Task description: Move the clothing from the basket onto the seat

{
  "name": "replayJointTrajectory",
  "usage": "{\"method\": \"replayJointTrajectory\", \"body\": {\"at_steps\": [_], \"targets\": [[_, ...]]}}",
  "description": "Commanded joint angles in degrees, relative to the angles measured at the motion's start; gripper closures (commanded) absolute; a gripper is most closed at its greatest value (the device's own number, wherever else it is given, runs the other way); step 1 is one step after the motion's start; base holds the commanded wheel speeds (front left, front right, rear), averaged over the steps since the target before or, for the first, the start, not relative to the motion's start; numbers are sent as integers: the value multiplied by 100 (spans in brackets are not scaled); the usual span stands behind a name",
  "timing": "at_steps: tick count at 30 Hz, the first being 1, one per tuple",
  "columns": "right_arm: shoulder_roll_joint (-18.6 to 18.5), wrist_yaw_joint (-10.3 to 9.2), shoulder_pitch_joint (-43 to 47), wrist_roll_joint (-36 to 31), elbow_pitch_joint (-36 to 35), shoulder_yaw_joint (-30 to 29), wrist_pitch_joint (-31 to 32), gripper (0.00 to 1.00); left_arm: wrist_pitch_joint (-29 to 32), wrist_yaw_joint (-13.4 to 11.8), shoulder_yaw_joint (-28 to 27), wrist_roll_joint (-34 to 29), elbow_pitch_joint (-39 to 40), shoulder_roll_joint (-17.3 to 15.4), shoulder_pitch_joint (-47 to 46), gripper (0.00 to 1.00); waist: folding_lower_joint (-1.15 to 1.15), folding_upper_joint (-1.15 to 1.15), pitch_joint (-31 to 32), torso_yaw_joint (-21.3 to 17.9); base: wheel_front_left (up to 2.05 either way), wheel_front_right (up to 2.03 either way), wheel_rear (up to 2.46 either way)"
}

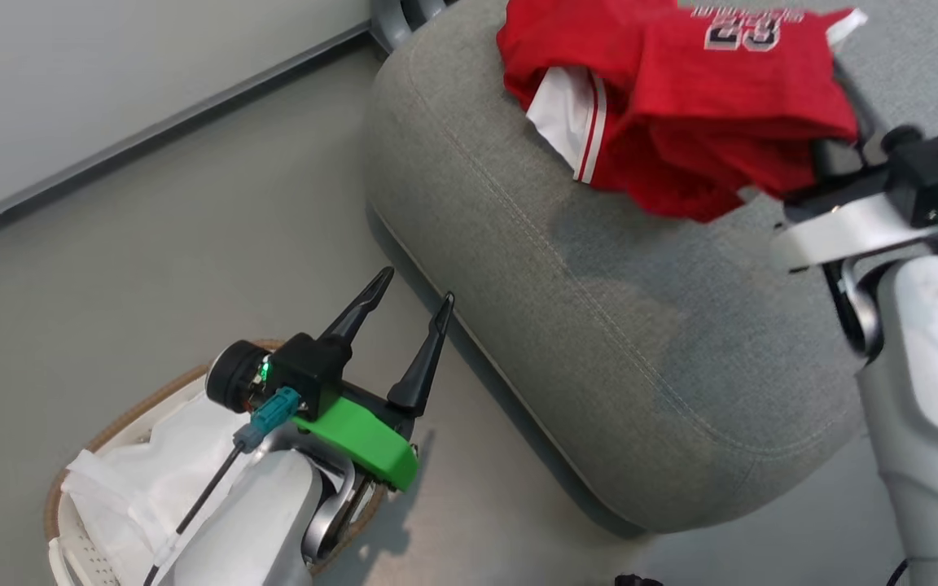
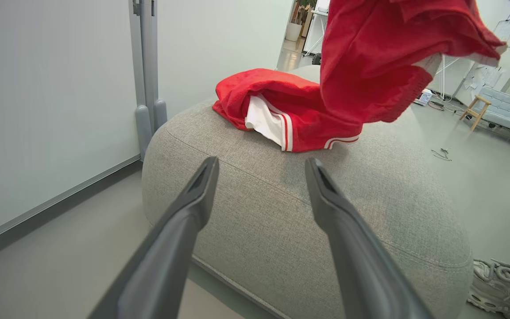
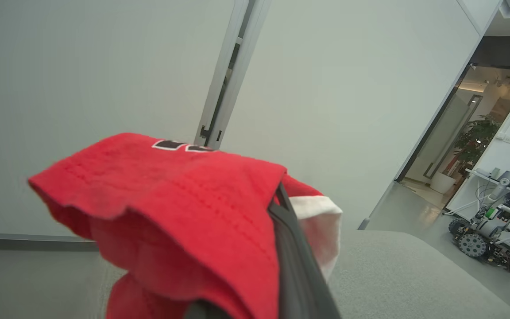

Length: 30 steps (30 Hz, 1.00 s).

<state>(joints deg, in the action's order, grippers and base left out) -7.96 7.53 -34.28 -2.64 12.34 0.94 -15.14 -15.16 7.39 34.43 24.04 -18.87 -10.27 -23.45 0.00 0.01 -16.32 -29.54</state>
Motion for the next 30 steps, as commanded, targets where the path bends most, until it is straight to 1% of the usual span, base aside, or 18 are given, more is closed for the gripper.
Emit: {"method": "replayJointTrajectory", "body": {"at_steps": [1,7,11,15,18,19,20,21,22,26,30], "targets": [[-85,-8,-286,-26,88,-122,-2,100,2,15,52,-49,26,-118,-138,0,0,-1,-499,213,0,0,0],[-541,-8,-1392,-334,739,-641,-1,100,2,15,277,58,135,-328,-533,0,0,-1,-1109,668,0,0,0],[-709,-8,-1987,-601,1313,-1027,-1,100,2,15,392,91,236,-480,-773,0,0,-1,-1498,944,0,0,0],[-618,-8,-2396,-922,1878,-1535,-1,100,3,15,490,150,326,-564,-943,0,0,-1,-1837,1185,0,0,0],[-504,-8,-2412,-1197,2227,-1923,-1,100,2,15,594,172,330,-654,-1026,0,0,-1,-2019,1315,0,0,0],[-399,-8,-2290,-1346,2351,-2163,-2,100,2,15,670,185,320,-677,-1084,0,0,-1,-2081,1380,0,0,0],[-362,-8,-2172,-1421,2393,-2264,-1,64,2,15,707,192,315,-679,-1106,0,0,-1,-2095,1410,0,0,0],[-327,-8,-2073,-1459,2398,-2357,-1,47,2,15,734,189,310,-683,-1113,0,0,-1,-2095,1425,0,0,0],[-283,-8,-1925,-1495,2394,-2441,-1,0,2,15,752,190,298,-677,-1116,0,0,-1,-2075,1438,0,0,0],[-70,-8,-1366,-1380,2200,-2767,-1,0,2,15,676,234,251,-612,-1047,0,0,-1,-1889,1411,0,0,0],[67,-8,-787,-1203,1979,-2798,-1,0,3,15,505,243,151,-542,-872,0,0,-1,-1606,1346,0,0,0]]}}
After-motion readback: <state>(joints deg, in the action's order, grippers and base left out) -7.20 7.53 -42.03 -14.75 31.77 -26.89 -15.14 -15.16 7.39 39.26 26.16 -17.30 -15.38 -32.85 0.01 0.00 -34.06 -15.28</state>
